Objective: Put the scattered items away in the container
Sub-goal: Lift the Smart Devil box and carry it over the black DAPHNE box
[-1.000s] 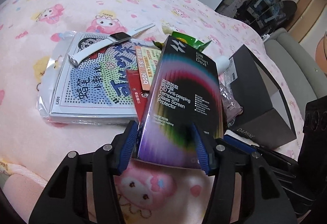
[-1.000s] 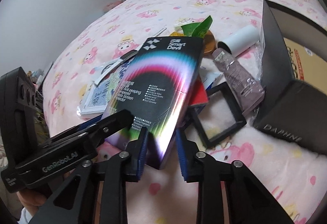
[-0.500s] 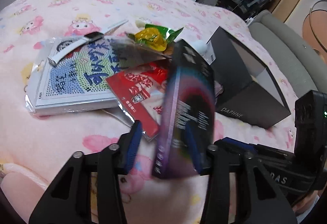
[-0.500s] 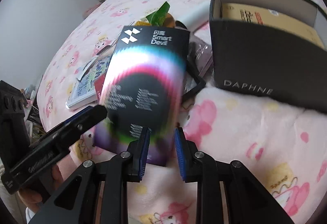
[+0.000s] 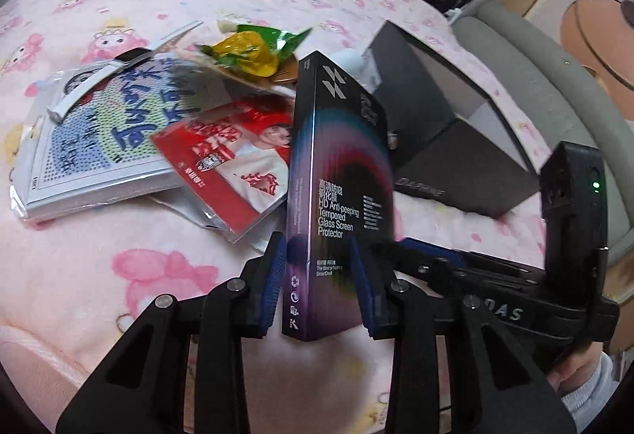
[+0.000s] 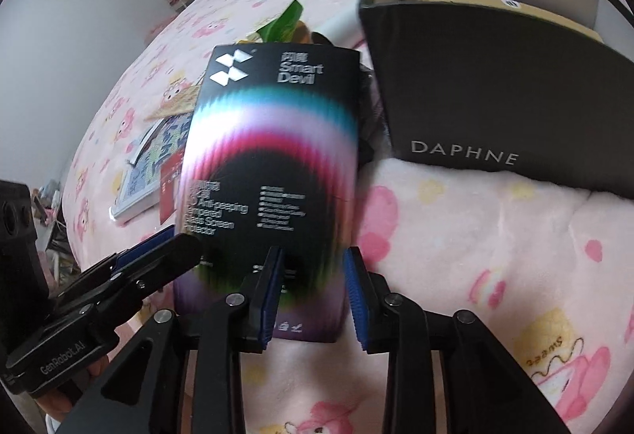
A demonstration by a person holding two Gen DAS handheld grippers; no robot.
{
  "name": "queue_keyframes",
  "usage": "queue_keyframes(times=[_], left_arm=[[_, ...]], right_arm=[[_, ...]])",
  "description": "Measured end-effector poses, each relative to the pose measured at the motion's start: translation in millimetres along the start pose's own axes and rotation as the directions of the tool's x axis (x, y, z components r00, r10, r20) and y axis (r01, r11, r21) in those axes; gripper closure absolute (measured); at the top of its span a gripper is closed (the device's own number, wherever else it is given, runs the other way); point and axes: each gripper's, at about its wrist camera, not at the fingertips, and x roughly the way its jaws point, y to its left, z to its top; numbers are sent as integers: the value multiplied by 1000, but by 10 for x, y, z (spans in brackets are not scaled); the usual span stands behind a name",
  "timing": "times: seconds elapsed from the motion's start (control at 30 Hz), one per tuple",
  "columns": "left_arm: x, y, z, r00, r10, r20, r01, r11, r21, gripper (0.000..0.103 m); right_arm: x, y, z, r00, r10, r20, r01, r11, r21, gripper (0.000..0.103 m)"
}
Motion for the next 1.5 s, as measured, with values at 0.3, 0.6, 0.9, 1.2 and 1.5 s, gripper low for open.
queue_keyframes(times=[0.3, 0.6, 0.9, 1.2, 1.5], left_arm=[[245, 78, 42, 998, 1, -67, -4, 999, -32, 68], [50, 32, 1, 998, -52, -26, 51, 998, -37, 68], [-341, -187, -43, 997, -78, 6, 78, 997, -29, 68], [-587, -591, 94, 996, -70, 56, 68, 997, 40, 68], [-808, -981, 241, 991, -74, 109, 63, 992, 105, 67]], right_arm=[[191, -103, 32, 995, 93, -20, -92, 995, 42, 48], [9, 23, 70, 991, 131, -1, -131, 991, 2, 67], [-410, -133, -89, 979, 201, 18, -202, 979, 13, 68], [-887, -112, -83, 967, 239, 91, -238, 971, -21, 68], [-1251, -276, -6, 943, 274, 188, -277, 961, -10, 68]])
